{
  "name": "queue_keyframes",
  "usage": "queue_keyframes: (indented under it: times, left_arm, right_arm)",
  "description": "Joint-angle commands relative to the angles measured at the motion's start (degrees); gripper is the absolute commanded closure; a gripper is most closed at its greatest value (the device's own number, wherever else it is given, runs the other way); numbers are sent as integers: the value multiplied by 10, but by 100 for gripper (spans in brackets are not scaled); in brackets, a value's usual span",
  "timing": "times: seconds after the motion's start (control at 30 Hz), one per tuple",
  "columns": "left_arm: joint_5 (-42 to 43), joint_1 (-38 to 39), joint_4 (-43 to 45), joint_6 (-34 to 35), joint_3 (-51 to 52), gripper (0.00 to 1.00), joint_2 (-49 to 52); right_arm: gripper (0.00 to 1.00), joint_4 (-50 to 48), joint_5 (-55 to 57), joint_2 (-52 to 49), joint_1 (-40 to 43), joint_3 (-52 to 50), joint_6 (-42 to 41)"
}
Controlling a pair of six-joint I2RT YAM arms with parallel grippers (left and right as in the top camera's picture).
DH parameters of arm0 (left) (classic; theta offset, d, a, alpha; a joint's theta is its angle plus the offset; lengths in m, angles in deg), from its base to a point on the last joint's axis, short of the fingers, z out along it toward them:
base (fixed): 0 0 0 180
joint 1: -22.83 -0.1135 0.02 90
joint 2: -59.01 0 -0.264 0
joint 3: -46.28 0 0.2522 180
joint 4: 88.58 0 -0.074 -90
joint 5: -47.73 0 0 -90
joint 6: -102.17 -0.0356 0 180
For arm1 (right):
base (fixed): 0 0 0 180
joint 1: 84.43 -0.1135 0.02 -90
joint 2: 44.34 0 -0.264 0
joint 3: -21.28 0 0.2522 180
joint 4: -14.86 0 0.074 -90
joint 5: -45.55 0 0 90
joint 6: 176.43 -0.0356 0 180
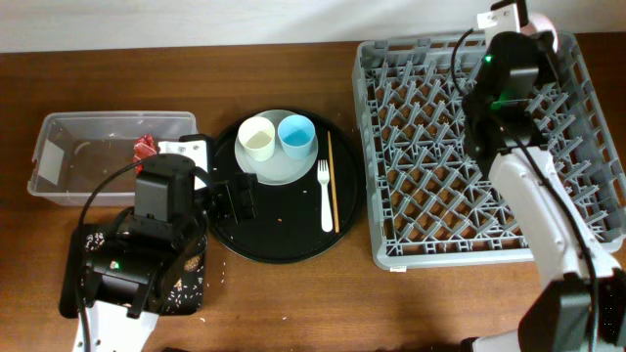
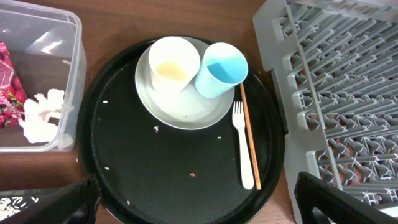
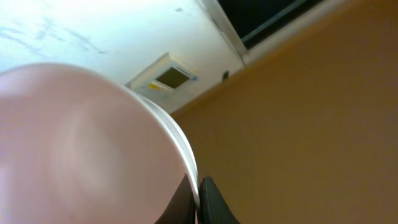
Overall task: Sort waste into correct bins and load items into the dishwasher rack
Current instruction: 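Carry the pink bowl with the right gripper into the dishwasher rack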
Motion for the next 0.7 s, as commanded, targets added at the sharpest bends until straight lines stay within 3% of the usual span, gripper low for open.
queue_keyframes:
  times: [0.0, 0.07, 0.13, 0.3, 0.67]
  left_arm:
    - [-4, -1, 2, -5, -9, 1, -5]
    - [-4, -1, 2, -5, -9, 1, -5]
    - [-4, -1, 2, -5, -9, 1, -5]
    - [-4, -1, 2, -5, -9, 1, -5]
    - [-4, -1, 2, -5, -9, 1, -5]
  right_arm:
    - [96, -102, -40, -89, 9, 8, 116]
    - [96, -171, -40, -146, 9, 8, 191]
    - [96, -217, -43, -188, 9, 8, 191]
    - [96, -219, -66, -250, 18, 8, 190]
    - [96, -177, -80, -252, 32, 8, 160]
